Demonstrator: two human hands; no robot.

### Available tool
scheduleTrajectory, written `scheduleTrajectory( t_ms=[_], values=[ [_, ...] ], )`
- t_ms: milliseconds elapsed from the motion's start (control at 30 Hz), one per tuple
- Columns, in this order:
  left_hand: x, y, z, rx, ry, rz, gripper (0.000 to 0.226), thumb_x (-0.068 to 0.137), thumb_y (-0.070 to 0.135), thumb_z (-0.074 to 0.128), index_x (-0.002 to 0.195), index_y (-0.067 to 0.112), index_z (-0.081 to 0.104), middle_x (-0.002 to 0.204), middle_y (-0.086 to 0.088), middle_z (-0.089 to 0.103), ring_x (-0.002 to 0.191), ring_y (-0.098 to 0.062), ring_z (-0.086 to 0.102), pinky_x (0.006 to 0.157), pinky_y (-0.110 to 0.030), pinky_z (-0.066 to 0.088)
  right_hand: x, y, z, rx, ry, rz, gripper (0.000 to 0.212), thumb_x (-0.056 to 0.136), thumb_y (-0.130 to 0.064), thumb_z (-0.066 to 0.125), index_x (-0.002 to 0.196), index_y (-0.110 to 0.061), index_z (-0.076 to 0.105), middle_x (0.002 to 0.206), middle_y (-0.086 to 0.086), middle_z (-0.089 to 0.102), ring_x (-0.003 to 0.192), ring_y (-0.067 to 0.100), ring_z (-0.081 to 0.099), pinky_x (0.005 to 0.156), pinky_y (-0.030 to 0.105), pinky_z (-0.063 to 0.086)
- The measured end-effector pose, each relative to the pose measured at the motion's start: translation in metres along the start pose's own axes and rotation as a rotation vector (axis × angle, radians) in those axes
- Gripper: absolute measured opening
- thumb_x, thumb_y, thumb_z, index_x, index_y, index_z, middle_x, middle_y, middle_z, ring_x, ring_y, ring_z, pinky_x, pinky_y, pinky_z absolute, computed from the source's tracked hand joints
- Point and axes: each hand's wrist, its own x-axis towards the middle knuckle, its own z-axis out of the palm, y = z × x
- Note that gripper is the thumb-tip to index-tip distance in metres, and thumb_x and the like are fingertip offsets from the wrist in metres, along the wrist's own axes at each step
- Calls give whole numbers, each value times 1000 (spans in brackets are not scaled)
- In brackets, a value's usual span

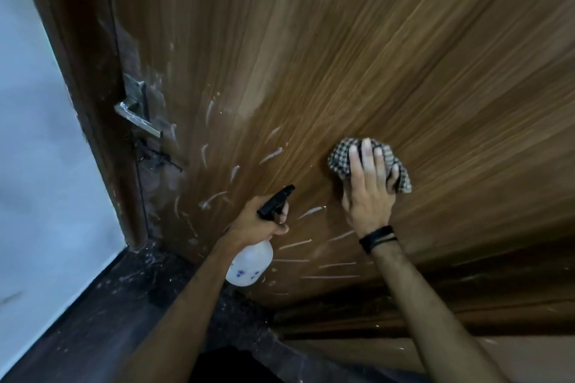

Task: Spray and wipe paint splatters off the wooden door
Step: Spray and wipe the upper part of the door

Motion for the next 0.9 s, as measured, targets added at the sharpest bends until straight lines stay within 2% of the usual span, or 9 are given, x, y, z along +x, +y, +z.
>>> scheduleTrajectory(
  t_ms=[167,233,300,367,467,533,600,767,900],
  values=[
    [-3,-1,-12,-44,33,-9,25,80,-21,67,88,1,60,77,-10,59,59,-13,56,51,-19,45,25,-37,14,-39,-31,-151,83,91,-10,61,159,-17,14,164,3,16,153,16,6,124,43,4],
    [-4,1,-16,-56,80,-7,25,80,-23,65,88,0,58,76,-11,56,56,-6,56,52,-13,46,13,-49,20,-17,-210,-237,96,83,-3,67,160,-18,11,167,-2,6,153,13,3,118,40,31],
    [-4,0,-20,-93,147,-15,25,80,-23,65,85,1,58,75,-11,56,58,-11,56,50,-15,45,2,-57,20,13,-384,-257,104,76,6,67,160,-19,11,167,-5,1,152,10,5,75,33,59],
    [-2,-4,-25,-131,202,-30,26,81,-20,67,82,6,60,73,-7,57,65,-22,55,49,-18,44,-6,-59,16,33,-459,-237,104,74,10,64,159,-20,13,167,-6,4,151,7,9,54,30,55],
    [0,-7,-30,-168,215,-49,28,83,-18,66,80,8,58,66,1,57,68,-27,49,48,-22,42,-5,-50,10,58,-437,-246,109,70,2,71,159,-21,14,167,-6,2,151,9,13,95,37,52],
    [1,-5,-30,-167,191,-35,27,84,-18,66,81,7,57,67,0,57,63,-25,47,48,-23,41,7,-45,9,61,-354,-223,102,73,-2,71,158,-19,17,166,-3,9,150,14,15,121,40,20],
    [0,-1,-28,-147,199,-11,25,82,-19,66,83,4,58,71,-5,59,57,-24,49,48,-23,42,29,-48,6,48,-219,-199,85,85,-4,61,158,-18,20,165,1,15,151,16,13,124,40,3],
    [-6,9,-25,-102,260,4,25,80,-20,67,83,3,59,72,-8,58,60,-24,54,47,-22,43,69,-72,16,-12,-11,-282,66,97,-8,49,158,-16,23,164,0,21,150,13,20,124,40,11],
    [-6,17,-26,-79,283,11,24,81,-19,67,85,3,59,74,-12,56,66,-27,55,47,-21,43,47,-84,34,-77,-112,-505,62,98,-8,32,158,-12,17,166,2,16,151,14,17,123,40,6]
  ],
)
